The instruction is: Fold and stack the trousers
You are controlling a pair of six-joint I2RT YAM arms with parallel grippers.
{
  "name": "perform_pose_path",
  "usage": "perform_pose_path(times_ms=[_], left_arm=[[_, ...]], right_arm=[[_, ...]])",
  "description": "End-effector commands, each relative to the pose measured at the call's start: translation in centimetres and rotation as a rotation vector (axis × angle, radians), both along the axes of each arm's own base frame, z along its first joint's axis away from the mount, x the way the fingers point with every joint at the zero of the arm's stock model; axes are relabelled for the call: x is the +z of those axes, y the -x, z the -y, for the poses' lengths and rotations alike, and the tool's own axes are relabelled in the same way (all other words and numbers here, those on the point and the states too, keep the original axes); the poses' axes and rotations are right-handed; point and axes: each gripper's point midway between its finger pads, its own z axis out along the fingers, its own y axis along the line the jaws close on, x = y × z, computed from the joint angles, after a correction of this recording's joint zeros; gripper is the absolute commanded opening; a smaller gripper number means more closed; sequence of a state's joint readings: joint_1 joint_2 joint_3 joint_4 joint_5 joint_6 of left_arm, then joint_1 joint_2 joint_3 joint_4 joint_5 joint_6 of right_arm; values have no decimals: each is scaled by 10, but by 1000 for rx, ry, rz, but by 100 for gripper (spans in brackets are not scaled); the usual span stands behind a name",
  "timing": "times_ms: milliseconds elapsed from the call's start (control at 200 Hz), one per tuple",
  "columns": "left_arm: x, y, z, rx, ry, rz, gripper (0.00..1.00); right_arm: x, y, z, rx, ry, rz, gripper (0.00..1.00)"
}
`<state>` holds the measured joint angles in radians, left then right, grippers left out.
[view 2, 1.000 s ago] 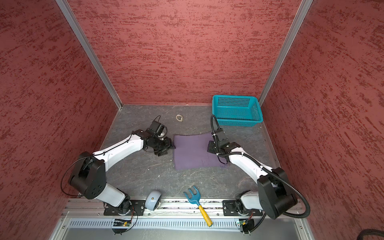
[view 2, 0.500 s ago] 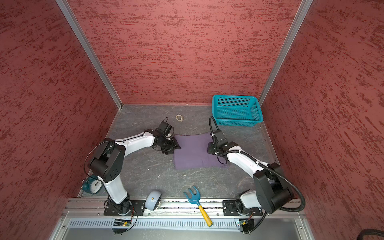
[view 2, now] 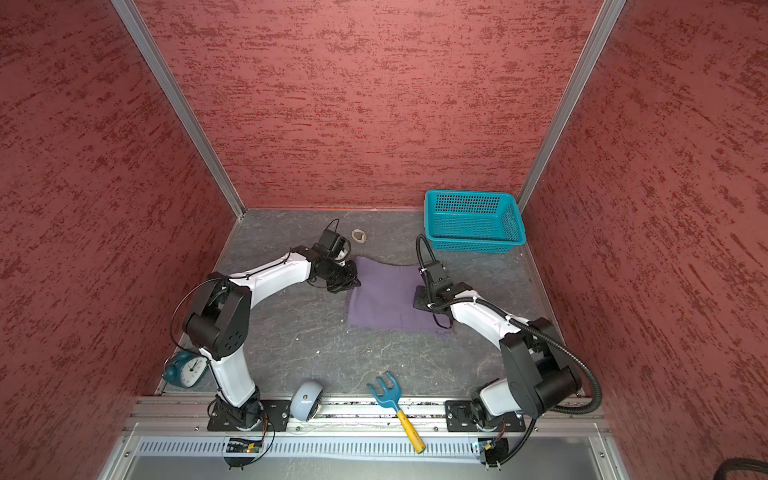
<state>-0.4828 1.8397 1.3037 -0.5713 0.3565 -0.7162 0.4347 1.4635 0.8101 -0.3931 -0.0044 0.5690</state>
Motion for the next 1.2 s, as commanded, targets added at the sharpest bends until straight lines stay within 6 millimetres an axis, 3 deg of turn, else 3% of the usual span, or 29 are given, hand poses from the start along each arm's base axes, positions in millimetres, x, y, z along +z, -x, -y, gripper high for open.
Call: perform_pose_path(times_ms=[0, 110, 170, 225, 361, 456, 521, 636, 761, 857, 972, 1092, 1197], left_arm=[[31, -10, -4, -11, -5, 90, 0], [30, -17, -14, 1, -41, 104, 0], [20, -19, -23, 32, -46, 64, 18], [11, -19, -30, 62, -25, 21, 48], [8, -18, -52, 140, -16, 5, 55], [23, -22, -61, 170, -13, 42, 56], [40, -25, -57, 153, -17, 86, 55], [67, -23, -20, 36, -45, 173, 54], [77, -16, 26, -97, -83, 229, 52], [63, -9, 51, -163, -90, 205, 51], [31, -1, 62, -183, -83, 134, 49], [-2, 7, 53, -165, -74, 71, 45], [-21, 10, 34, -109, -55, 23, 44]], right_arm=[[3, -8, -3, -14, -13, 4, 33], [2, -9, -4, -12, -15, 1, 33], [2, -9, -4, -11, -16, 1, 33], [3, -9, -3, -11, -14, 2, 33], [6, -7, 2, -15, 5, 11, 35], [9, -6, 6, -16, 32, 20, 35], [10, -7, 11, -15, 66, 25, 35], [39, -15, 18, -25, 94, 109, 35], [59, -20, 39, -78, 165, 153, 38], [59, -18, 61, -139, 215, 133, 40], [44, -11, 76, -177, 218, 75, 39], [28, -3, 69, -162, 170, 39, 37], [12, 2, 59, -152, 115, 4, 35]])
